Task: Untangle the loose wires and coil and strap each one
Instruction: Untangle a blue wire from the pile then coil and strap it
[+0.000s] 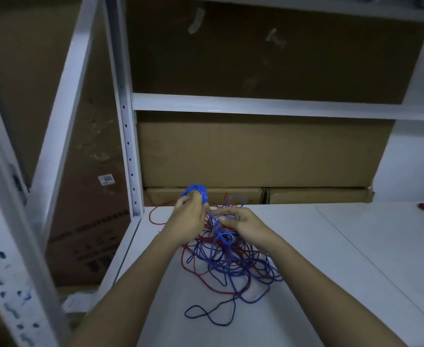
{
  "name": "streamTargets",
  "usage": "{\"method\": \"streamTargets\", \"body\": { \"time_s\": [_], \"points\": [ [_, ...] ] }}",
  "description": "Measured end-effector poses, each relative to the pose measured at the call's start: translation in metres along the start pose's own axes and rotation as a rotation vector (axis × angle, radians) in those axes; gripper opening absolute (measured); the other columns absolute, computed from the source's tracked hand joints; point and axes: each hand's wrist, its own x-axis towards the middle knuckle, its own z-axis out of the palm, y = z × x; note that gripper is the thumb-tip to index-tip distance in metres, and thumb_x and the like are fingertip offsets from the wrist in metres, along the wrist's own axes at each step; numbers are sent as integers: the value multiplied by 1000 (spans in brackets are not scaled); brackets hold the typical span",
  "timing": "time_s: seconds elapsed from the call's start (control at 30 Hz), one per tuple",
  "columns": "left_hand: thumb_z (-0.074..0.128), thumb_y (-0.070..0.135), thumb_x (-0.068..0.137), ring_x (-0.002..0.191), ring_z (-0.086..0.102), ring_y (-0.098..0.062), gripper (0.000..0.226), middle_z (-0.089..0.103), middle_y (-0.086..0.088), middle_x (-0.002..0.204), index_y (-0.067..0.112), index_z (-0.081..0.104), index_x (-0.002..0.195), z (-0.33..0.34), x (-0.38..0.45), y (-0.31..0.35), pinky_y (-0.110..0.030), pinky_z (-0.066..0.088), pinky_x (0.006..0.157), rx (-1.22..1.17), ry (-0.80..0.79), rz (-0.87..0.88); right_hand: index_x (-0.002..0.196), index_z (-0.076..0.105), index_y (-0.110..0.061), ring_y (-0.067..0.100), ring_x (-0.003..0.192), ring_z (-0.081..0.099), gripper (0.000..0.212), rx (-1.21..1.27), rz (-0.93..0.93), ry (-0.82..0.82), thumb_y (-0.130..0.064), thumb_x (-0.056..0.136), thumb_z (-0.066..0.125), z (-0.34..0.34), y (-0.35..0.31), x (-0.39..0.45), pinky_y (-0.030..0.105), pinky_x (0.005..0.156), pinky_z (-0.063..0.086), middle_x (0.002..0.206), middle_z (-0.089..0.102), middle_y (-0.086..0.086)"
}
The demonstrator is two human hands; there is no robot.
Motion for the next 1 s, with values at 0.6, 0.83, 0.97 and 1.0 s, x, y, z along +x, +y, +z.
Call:
{"method": "streamTargets", "body": {
  "time_s": [0.6,0.83,0.97,1.0],
  "points": [
    [53,34,96,61,38,-20,41,39,-4,63,20,28,67,9,-20,-6,-34,25,56,-3,-53,16,97,66,-10,9,82,52,11,-468,-378,633,-7,90,59,21,20,-44,18,76,40,94,56,1],
    [51,34,97,66,47,-28,37,50,-16,71,3,45,77,14,-32,3,-41,38,60,-165,24,-55,96,61,-17,15,72,63,8,67,-21,683,-23,91,63,28,27,-43,20,64,50,77,65,5],
    [54,32,96,70,55,-28,32,57,-14,74,2,52,83,16,-38,7,-40,45,64,-308,75,-104,99,64,-16,0,68,62,13,143,-42,646,-9,89,65,28,22,-39,16,67,49,74,67,-3],
    [54,32,95,69,54,-26,32,57,-14,74,3,52,83,15,-39,8,-38,45,63,-329,82,-109,97,64,-18,-3,67,59,14,110,-67,647,-7,88,65,27,20,-39,13,66,47,75,65,-5]
  ]
}}
